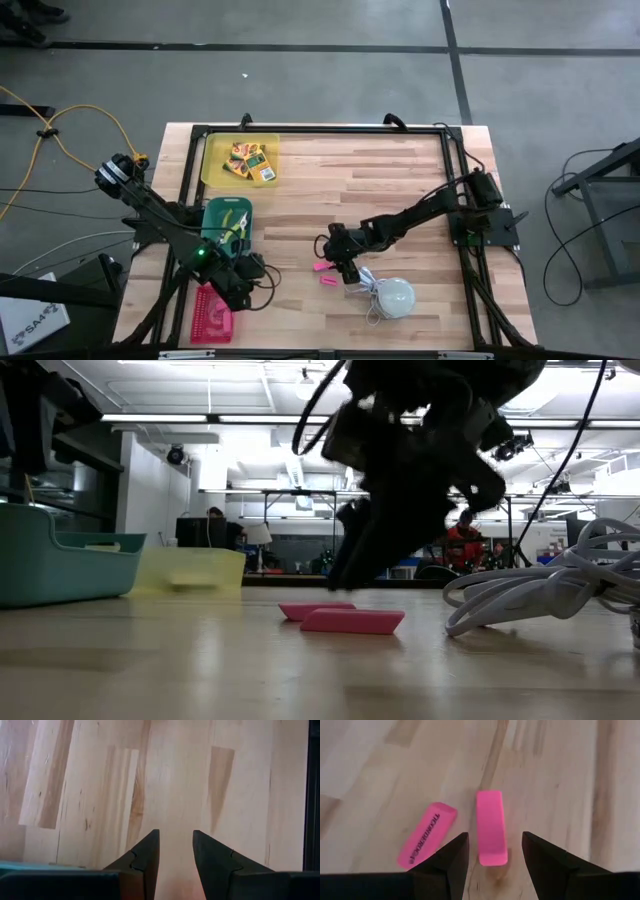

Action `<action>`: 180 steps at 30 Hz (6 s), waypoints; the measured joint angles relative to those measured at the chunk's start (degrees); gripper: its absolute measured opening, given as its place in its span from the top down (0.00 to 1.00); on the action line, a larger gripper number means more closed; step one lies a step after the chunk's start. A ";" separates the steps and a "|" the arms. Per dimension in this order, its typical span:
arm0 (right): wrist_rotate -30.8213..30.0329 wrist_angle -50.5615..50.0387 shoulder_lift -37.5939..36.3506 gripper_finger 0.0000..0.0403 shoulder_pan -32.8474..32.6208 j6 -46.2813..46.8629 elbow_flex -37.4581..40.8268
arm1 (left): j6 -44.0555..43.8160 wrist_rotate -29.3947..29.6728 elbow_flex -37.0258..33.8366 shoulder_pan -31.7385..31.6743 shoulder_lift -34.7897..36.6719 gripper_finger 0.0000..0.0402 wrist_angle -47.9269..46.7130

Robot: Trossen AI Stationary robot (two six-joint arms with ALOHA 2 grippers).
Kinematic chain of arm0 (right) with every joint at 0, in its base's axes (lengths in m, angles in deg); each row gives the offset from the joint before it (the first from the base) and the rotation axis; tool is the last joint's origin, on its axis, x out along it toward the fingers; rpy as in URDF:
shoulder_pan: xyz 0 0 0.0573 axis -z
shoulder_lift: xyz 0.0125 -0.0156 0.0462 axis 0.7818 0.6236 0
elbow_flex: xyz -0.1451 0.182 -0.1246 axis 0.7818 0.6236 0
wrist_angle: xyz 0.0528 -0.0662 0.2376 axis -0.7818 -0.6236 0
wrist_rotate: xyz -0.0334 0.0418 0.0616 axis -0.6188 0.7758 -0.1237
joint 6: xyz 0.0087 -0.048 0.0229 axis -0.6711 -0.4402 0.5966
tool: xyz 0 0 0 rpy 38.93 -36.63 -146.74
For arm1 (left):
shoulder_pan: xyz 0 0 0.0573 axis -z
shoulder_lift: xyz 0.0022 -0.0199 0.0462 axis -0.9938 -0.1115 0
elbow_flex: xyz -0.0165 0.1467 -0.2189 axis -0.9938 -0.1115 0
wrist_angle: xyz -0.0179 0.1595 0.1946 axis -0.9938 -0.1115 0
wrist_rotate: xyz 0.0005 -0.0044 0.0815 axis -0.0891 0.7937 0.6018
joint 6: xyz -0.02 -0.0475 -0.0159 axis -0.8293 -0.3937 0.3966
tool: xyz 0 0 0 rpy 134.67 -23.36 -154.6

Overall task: Pick & Place School Supplies
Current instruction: Put the top pink eraser into the red basket

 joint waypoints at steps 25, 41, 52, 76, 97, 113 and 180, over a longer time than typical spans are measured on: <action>-0.99 5.07 5.77 0.57 -0.53 0.18 -0.15 | -0.12 -1.27 0.00 0.07 -0.01 0.72 2.10; -1.31 4.72 5.66 0.72 -0.46 0.37 -0.02 | -0.13 -1.47 0.00 0.07 -0.02 0.72 2.10; -0.48 4.12 3.61 0.81 -0.24 0.50 0.17 | 4.79 -1.14 0.00 0.07 -0.02 0.72 3.52; 8.35 13.92 -6.45 0.83 -0.17 6.15 -0.33 | 61.76 22.62 0.00 0.03 -0.52 0.72 17.75; 14.97 22.25 -6.45 0.83 0.86 10.99 -0.33 | 77.64 30.86 0.00 0.03 -4.11 0.72 26.59; 15.71 24.36 -6.45 0.83 0.87 10.95 -0.35 | 86.75 28.18 0.00 -0.64 -4.11 0.72 34.95; 19.41 25.38 -6.45 0.50 3.41 13.98 -0.37 | 58.97 20.54 0.00 -0.35 -3.45 0.92 28.46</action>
